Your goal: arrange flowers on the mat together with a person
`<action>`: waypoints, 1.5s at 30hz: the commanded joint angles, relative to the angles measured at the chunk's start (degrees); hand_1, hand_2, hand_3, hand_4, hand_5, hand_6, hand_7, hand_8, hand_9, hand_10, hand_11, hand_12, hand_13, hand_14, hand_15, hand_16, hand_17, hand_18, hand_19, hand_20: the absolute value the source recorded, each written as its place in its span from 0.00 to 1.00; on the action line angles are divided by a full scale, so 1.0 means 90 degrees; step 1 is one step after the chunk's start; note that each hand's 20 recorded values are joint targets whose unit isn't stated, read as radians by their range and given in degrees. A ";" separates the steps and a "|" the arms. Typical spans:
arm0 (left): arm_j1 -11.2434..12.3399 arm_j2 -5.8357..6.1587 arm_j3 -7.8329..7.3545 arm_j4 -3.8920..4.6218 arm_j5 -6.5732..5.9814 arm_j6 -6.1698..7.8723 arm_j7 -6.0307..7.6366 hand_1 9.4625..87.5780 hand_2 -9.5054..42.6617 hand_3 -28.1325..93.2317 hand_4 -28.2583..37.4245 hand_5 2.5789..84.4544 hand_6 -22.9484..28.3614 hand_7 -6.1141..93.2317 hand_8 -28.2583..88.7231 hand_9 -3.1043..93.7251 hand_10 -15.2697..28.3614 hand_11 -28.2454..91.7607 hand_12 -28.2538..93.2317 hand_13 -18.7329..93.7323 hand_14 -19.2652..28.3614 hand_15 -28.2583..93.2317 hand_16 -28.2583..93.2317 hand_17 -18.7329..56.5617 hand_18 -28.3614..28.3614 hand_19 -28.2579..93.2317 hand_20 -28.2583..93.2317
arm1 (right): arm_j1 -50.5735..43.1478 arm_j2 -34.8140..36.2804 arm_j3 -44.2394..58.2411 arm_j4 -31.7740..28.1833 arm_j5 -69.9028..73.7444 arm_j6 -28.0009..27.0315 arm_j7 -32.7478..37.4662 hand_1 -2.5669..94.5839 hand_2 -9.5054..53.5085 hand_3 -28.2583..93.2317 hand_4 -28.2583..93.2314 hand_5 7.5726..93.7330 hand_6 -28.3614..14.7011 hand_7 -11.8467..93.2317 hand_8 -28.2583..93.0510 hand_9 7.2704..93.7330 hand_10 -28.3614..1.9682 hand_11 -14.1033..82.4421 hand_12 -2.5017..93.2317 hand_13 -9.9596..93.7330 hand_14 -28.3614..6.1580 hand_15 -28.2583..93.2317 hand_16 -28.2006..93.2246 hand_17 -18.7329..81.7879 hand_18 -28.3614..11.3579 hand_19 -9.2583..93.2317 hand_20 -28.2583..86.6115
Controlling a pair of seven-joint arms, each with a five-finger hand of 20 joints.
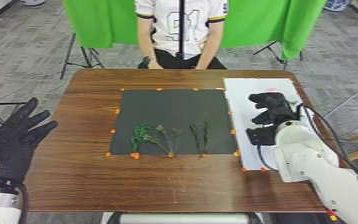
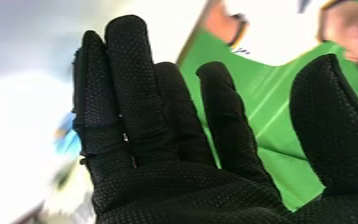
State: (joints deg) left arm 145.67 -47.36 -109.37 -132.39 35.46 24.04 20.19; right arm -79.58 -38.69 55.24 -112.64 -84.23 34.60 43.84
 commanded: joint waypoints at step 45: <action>-0.0088 -0.0086 0.0002 0.0032 0.0131 -0.0147 -0.0228 0.15 0.31 0.86 0.06 0.32 0.52 0.17 0.16 0.33 0.68 0.39 0.33 0.34 0.84 0.59 0.19 0.13 0.80 0.52 0.35 | 0.1371 -0.0273 -0.2369 0.1509 -0.4026 -0.2078 0.1749 0.50 0.00 0.82 0.02 0.65 0.75 0.29 0.12 0.70 0.53 0.31 0.18 0.80 0.55 0.62 0.33 0.65 0.30 0.90 0.11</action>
State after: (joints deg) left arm 144.30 -47.59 -109.45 -132.30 36.21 23.36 18.94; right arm -67.76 -39.99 37.68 -100.62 -117.54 14.23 58.55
